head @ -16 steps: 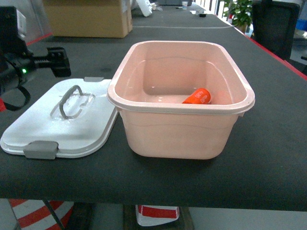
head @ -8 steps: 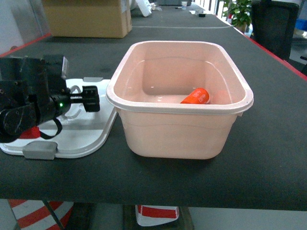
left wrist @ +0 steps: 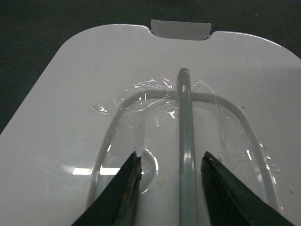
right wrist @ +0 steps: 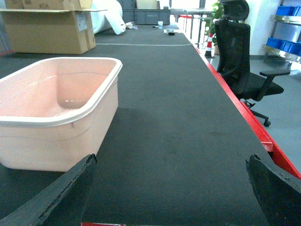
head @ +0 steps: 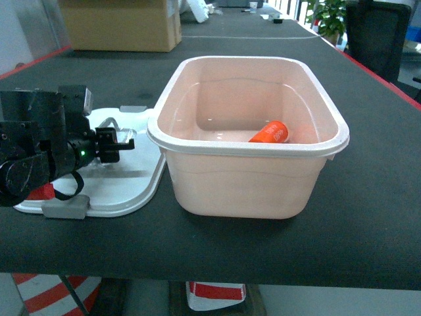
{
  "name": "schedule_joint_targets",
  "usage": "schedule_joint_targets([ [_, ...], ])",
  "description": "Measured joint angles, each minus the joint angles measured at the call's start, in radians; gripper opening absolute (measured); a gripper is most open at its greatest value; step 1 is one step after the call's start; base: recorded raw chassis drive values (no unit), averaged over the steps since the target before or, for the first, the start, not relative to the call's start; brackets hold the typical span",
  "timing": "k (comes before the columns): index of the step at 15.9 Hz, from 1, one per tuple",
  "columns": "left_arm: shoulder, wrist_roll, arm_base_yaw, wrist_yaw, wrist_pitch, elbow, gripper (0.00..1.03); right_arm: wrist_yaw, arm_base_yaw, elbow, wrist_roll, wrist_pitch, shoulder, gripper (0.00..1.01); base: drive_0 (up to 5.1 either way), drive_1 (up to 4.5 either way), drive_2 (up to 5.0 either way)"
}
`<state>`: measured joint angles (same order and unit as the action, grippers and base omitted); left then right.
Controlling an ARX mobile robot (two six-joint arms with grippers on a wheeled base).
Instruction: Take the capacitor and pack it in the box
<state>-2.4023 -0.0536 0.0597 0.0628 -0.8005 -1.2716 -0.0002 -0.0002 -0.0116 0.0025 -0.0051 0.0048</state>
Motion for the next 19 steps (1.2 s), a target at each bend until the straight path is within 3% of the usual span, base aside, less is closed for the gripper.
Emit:
schedule_joint_targets([
  [3,0.0,-0.001,0.003,-0.003,-0.001,0.0,0.07,0.0,0.0,0.0,0.0,0.0,0.0,0.98,0.0,0.0,0.0],
  [4,0.0,0.0,0.005,0.002,-0.004,0.0,0.02,0.0,0.0,0.0,0.0,0.0,0.0,0.98,0.0,0.0,0.0],
  [8,0.0,0.005,0.005,0.023,-0.017,0.0,0.02,0.0,0.0,0.0,0.0,0.0,0.0,0.98,0.0,0.0,0.0],
  [9,0.034,0.01,-0.014,0.051,0.008,0.006,0.02,0.0,0.0,0.0,0.0,0.0,0.0,0.98,0.0,0.0,0.0],
  [12,0.131,0.012,-0.046,0.06,0.076,-0.007,0.02,0.0,0.0,0.0,0.0,0.0,0.0,0.98,0.0,0.0,0.0],
  [15,0.24,0.03,-0.075,0.065,0.185,-0.111,0.02,0.0,0.0,0.0,0.0,0.0,0.0,0.98,0.0,0.0,0.0],
  [17,0.28,0.029,-0.047,0.068,0.276,-0.163,0.02,0.0,0.0,0.0,0.0,0.0,0.0,0.98,0.0,0.0,0.0],
  [19,0.29,0.007,0.018,0.092,0.323,-0.21,0.02,0.0,0.0,0.0,0.0,0.0,0.0,0.98,0.0,0.0,0.0],
])
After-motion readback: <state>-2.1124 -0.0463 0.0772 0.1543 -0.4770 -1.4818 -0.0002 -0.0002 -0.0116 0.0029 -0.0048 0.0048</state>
